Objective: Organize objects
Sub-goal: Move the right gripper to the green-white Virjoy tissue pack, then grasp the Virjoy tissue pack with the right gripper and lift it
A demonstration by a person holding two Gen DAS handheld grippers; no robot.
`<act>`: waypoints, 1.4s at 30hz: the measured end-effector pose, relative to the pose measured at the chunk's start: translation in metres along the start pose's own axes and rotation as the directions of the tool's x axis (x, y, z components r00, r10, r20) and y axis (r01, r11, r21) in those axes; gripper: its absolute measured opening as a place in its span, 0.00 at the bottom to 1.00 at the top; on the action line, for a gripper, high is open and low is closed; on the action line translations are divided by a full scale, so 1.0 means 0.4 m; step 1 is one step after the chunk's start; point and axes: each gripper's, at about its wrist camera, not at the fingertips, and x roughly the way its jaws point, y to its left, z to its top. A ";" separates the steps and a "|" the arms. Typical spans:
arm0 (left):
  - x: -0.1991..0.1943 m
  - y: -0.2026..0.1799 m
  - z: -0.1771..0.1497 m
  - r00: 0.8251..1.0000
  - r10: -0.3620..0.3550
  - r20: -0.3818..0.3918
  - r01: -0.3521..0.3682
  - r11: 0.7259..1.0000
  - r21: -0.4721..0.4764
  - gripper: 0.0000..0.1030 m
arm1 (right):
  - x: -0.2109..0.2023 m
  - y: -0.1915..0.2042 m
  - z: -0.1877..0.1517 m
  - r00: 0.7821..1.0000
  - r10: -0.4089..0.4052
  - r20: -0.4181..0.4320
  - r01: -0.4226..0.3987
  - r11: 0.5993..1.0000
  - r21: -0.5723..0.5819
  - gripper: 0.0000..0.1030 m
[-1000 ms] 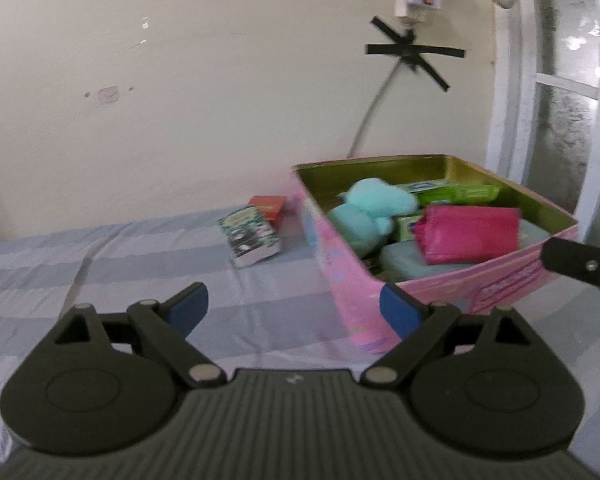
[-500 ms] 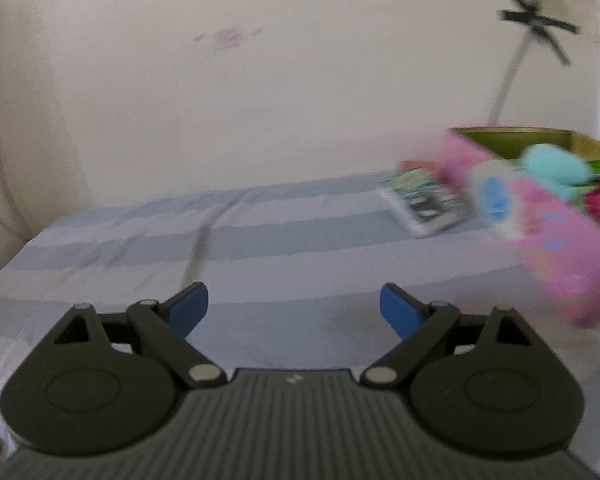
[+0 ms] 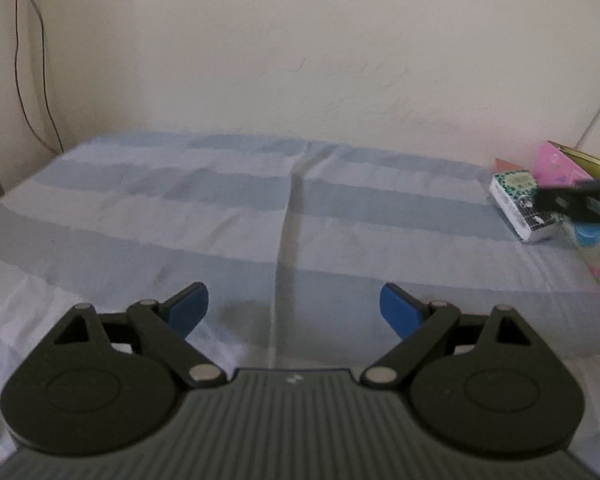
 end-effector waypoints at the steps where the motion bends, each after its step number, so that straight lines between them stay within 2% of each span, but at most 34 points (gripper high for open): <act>1: 0.004 0.007 -0.001 1.000 -0.007 -0.011 0.007 1.000 -0.014 0.92 | 0.034 0.003 0.015 0.999 -0.036 -0.024 0.035 0.999 -0.011 0.51; 4: 0.007 0.015 0.001 1.000 -0.015 -0.021 0.014 0.999 -0.038 0.92 | 0.121 -0.003 0.033 0.988 -0.100 -0.119 0.100 0.995 0.000 0.53; 5: 0.007 0.016 0.001 1.000 -0.014 -0.021 0.013 0.999 -0.041 0.92 | 0.137 -0.001 0.035 0.987 -0.096 -0.131 0.097 0.995 0.003 0.58; 7: 0.006 0.016 0.001 1.000 -0.016 -0.023 0.015 0.999 -0.045 0.92 | 0.160 0.012 0.032 0.979 -0.145 -0.141 0.143 0.989 -0.023 0.61; 10: 0.012 0.014 0.003 1.000 -0.017 -0.023 0.016 0.999 -0.041 0.92 | 0.184 0.028 0.015 0.973 -0.170 -0.157 0.164 0.985 -0.052 0.58; 11: 0.011 0.014 0.003 1.000 -0.017 -0.023 0.016 0.999 -0.043 0.92 | 0.181 0.025 0.009 0.976 -0.164 -0.145 0.160 0.986 -0.040 0.53; 15: 0.012 0.016 0.003 1.000 -0.019 -0.023 0.018 0.999 -0.045 0.92 | 0.151 0.008 -0.009 0.985 -0.097 -0.142 0.098 0.995 -0.003 0.49; 19: 0.023 0.022 0.006 0.999 -0.025 -0.024 0.023 0.998 -0.050 0.92 | 0.068 0.011 -0.061 0.987 0.082 -0.136 -0.079 0.996 0.030 0.50; 21: 0.020 0.022 0.003 0.999 -0.024 -0.023 0.023 0.999 -0.048 0.92 | -0.009 0.026 -0.121 0.976 0.182 -0.122 -0.181 0.983 0.012 0.50; 24: 0.020 0.019 0.001 1.000 -0.022 -0.022 0.021 0.999 -0.041 0.92 | -0.132 0.031 -0.216 0.945 0.307 -0.118 -0.308 0.951 0.006 0.52; 27: 0.018 0.016 -0.001 0.999 -0.034 -0.018 0.033 0.999 -0.036 0.92 | -0.240 0.020 -0.296 0.923 0.374 -0.091 -0.376 0.927 0.004 0.60; 28: 0.017 0.016 -0.001 0.999 -0.045 -0.015 0.045 0.998 -0.037 0.92 | -0.273 0.012 -0.320 0.928 0.367 -0.063 -0.368 0.930 0.008 0.74; 29: 0.013 0.016 -0.003 0.998 -0.066 -0.012 0.066 0.997 -0.037 0.92 | -0.295 -0.001 -0.334 0.937 0.348 -0.037 -0.348 0.938 0.015 0.82; 30: 0.008 0.017 -0.005 0.996 -0.094 -0.008 0.094 0.995 -0.040 0.92 | -0.317 -0.013 -0.354 0.945 0.326 -0.011 -0.326 0.945 0.026 0.82; 32: -0.007 0.018 -0.008 0.984 -0.179 -0.006 0.179 0.983 -0.045 0.92 | -0.343 -0.030 -0.383 0.951 0.310 0.001 -0.310 0.950 0.044 0.82; 34: -0.029 0.012 -0.010 0.964 -0.267 -0.014 0.266 0.963 -0.040 0.91 | -0.352 -0.041 -0.408 0.950 0.314 0.002 -0.313 0.948 0.064 0.82; 37: -0.084 -0.006 -0.025 0.919 -0.393 -0.026 0.392 0.919 -0.045 0.90 | -0.345 -0.048 -0.419 0.944 0.330 0.000 -0.329 0.942 0.067 0.81; 40: -0.133 -0.047 -0.055 0.859 -0.509 -0.062 0.509 0.861 -0.014 0.84 | -0.336 -0.035 -0.408 0.936 0.353 0.006 -0.352 0.935 0.046 0.77; 41: -0.145 -0.066 -0.068 0.845 -0.528 -0.079 0.531 0.848 0.012 0.84 | -0.329 -0.028 -0.405 0.934 0.356 0.002 -0.356 0.934 0.037 0.74; 42: -0.153 -0.091 -0.082 0.842 -0.529 -0.102 0.536 0.843 0.051 0.84 | -0.326 -0.019 -0.405 0.936 0.352 -0.002 -0.352 0.936 0.025 0.72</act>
